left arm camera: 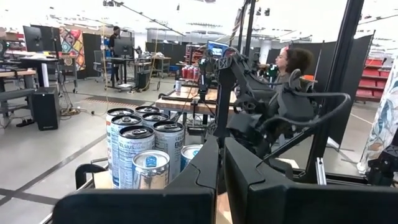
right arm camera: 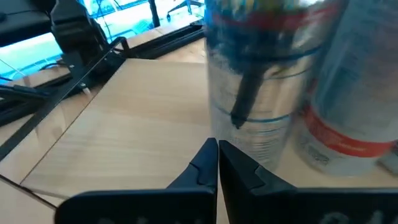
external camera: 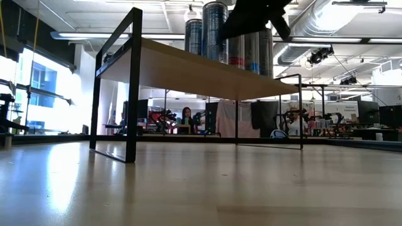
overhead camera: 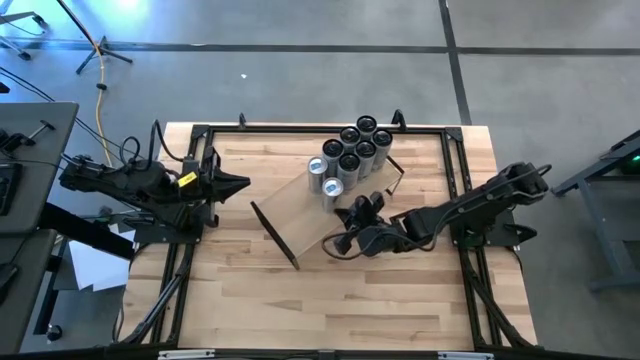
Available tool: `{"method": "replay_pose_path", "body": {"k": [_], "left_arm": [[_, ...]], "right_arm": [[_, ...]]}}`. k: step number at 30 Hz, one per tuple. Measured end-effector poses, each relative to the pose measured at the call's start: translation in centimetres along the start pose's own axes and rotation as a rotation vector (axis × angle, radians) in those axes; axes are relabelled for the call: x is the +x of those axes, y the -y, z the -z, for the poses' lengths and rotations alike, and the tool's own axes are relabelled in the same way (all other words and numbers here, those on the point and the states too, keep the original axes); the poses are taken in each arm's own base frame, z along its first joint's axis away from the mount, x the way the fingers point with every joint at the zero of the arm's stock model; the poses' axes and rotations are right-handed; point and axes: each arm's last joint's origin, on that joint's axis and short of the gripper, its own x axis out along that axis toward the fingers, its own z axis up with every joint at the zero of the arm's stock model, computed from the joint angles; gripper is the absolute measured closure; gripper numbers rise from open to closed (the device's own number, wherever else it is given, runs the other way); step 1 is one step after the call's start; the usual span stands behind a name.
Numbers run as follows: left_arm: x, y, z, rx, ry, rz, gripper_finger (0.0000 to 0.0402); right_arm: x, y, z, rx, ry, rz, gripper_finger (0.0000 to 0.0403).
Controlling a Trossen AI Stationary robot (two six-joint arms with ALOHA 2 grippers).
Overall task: Place canned beverage on shelf
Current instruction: Put the blue soda can on the shelf and align it with the other blue soda can
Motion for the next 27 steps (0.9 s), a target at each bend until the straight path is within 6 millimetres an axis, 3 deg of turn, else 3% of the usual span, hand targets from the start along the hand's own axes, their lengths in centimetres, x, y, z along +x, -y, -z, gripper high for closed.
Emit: {"method": "replay_pose_path", "body": {"k": [8, 27], "left_arm": [[0.0, 0.0, 0.0, 0.008, -0.003, 0.001, 0.0401], [0.0, 0.0, 0.1, 0.014, -0.009, -0.002, 0.0401]], "right_arm": [[1.4, -1.1, 1.3, 0.017, 0.000, -0.013, 0.0403], [1.7, -0.7, 1.2, -0.001, 0.028, 0.048, 0.0403]]}}
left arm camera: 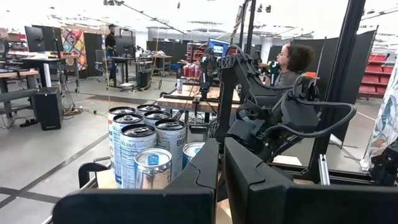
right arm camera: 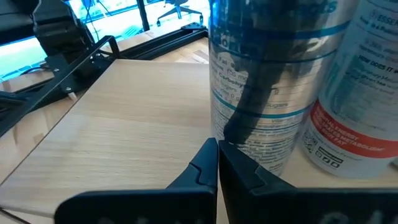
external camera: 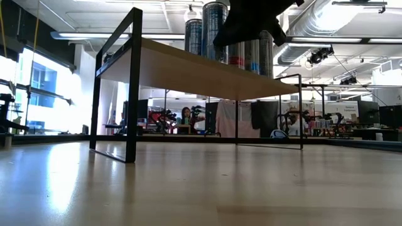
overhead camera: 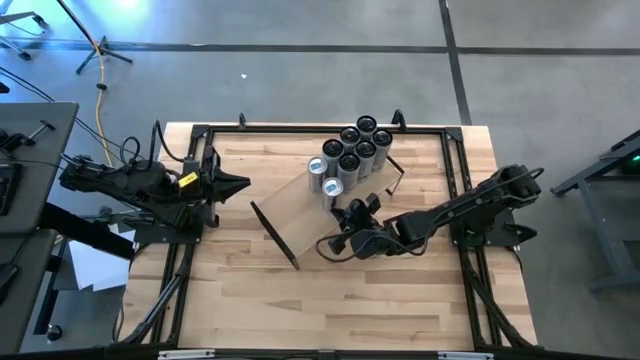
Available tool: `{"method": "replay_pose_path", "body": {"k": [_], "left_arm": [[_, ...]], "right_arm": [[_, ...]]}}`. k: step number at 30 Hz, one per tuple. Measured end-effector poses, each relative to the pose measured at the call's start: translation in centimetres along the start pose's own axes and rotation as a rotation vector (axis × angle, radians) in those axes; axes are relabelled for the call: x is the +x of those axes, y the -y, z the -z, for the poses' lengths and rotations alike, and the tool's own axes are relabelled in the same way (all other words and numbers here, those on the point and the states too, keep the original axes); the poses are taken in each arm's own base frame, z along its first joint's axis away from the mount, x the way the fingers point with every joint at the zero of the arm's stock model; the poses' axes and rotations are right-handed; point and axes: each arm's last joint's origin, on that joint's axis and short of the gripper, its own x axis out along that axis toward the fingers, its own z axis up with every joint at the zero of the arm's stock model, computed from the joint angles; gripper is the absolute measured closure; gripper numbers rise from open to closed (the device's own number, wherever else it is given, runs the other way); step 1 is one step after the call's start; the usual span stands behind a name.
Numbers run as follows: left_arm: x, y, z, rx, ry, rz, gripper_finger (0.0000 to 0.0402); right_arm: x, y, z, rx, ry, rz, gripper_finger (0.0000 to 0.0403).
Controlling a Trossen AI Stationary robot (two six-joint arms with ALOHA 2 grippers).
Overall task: Place canned beverage on shelf
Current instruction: Put the blue soda can on the shelf and align it with the other blue soda can
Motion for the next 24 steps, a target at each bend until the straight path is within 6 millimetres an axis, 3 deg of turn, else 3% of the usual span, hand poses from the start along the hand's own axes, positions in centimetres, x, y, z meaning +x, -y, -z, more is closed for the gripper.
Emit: {"method": "replay_pose_path", "body": {"k": [24], "left_arm": [[0.0, -0.1, 0.2, 0.008, -0.017, -0.022, 0.0401]], "right_arm": [[1.5, 1.0, -0.9, -0.026, 0.001, 0.019, 0.0403]]}}
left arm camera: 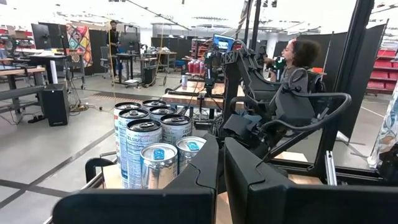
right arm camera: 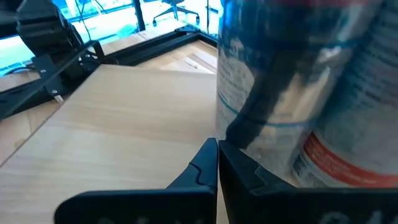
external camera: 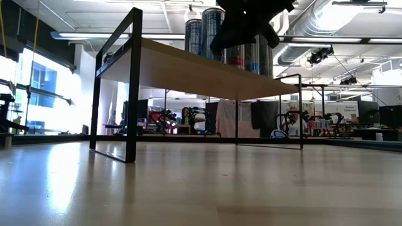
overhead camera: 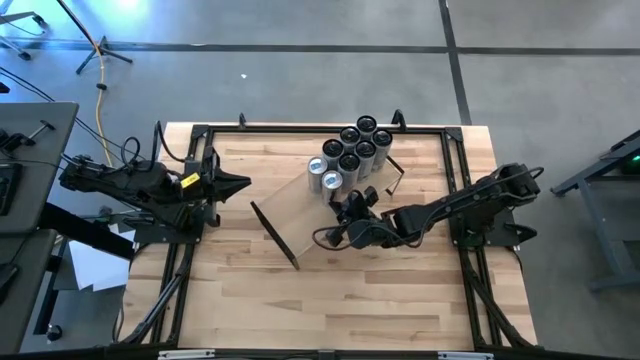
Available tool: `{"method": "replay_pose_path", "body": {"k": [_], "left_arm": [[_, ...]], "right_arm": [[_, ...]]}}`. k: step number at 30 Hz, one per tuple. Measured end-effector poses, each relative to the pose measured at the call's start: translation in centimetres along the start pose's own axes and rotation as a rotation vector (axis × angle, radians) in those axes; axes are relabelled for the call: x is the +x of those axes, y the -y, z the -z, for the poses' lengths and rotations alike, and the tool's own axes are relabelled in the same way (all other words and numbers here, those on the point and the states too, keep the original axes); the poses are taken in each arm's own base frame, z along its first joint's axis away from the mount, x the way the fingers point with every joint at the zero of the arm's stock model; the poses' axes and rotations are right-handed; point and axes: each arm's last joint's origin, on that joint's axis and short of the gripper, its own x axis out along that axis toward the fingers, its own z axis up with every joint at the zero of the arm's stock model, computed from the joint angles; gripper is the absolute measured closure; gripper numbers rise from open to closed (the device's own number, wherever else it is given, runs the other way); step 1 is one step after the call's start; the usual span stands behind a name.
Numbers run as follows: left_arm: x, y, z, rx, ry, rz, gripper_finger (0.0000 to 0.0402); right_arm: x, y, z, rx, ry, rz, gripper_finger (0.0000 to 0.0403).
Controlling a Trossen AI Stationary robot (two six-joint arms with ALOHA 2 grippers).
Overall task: Place canned beverage on shelf
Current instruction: Put the blue soda can on the shelf and align it with the other blue soda can
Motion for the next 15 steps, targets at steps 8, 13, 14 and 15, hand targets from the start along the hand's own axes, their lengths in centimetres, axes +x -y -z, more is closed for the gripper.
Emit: {"method": "replay_pose_path", "body": {"k": [8, 13, 14, 15], "left_arm": [[0.00, 0.00, 0.00, 0.000, 0.000, 0.000, 0.0401], [0.00, 0.00, 0.00, -0.007, 0.000, 0.000, 0.0401], [0.00, 0.00, 0.00, -0.010, 0.000, 0.000, 0.0401], [0.00, 0.00, 0.00, -0.010, 0.000, 0.000, 0.0401]], "right_arm": [[0.34, 0.00, -0.50, -0.015, 0.010, -0.031, 0.0403], [0.19, -0.20, -0.38, -0.017, -0.006, -0.064, 0.0403], [0.05, -0.33, -0.31, -0.020, -0.010, -0.076, 0.0403], [-0.09, -0.46, -0.23, -0.027, -0.014, -0.086, 0.0403]]}}
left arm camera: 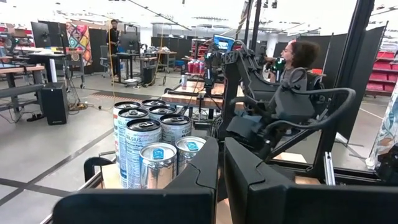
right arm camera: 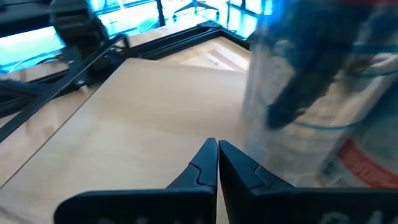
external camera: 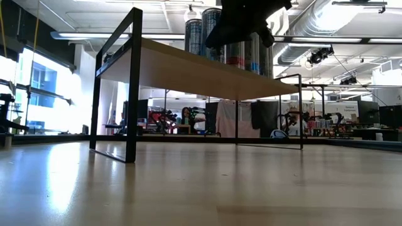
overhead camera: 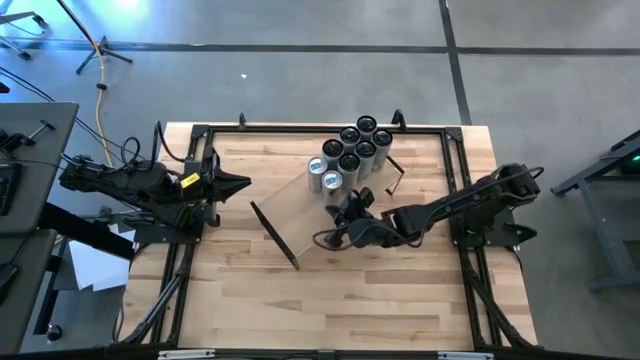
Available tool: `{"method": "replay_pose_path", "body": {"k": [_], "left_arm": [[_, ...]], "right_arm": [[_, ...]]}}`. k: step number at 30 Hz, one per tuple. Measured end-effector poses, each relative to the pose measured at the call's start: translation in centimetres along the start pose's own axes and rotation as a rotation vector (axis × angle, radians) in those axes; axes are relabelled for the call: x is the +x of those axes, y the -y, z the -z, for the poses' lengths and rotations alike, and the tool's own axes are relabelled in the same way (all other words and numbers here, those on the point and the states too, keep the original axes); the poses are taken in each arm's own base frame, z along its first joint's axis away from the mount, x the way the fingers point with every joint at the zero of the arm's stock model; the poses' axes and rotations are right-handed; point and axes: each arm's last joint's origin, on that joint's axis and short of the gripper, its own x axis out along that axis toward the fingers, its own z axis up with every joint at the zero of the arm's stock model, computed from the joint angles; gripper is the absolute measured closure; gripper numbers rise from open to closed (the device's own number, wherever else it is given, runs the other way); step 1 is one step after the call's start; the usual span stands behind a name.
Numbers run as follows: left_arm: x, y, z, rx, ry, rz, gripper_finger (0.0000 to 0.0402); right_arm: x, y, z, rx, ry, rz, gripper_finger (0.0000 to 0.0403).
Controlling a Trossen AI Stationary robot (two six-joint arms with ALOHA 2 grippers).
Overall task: Place canned beverage on shelf
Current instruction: Put the blue soda can on the shelf and align it with the other blue soda can
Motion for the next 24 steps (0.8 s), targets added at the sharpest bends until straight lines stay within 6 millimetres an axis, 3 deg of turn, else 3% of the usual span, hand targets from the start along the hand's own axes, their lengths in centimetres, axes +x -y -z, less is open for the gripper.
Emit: {"method": "replay_pose_path", "body": {"k": [24], "left_arm": [[0.00, 0.00, 0.01, 0.011, -0.001, 0.000, 0.0401]], "right_arm": [[-0.02, 0.19, 0.12, -0.045, 0.007, 0.044, 0.0403]]}}
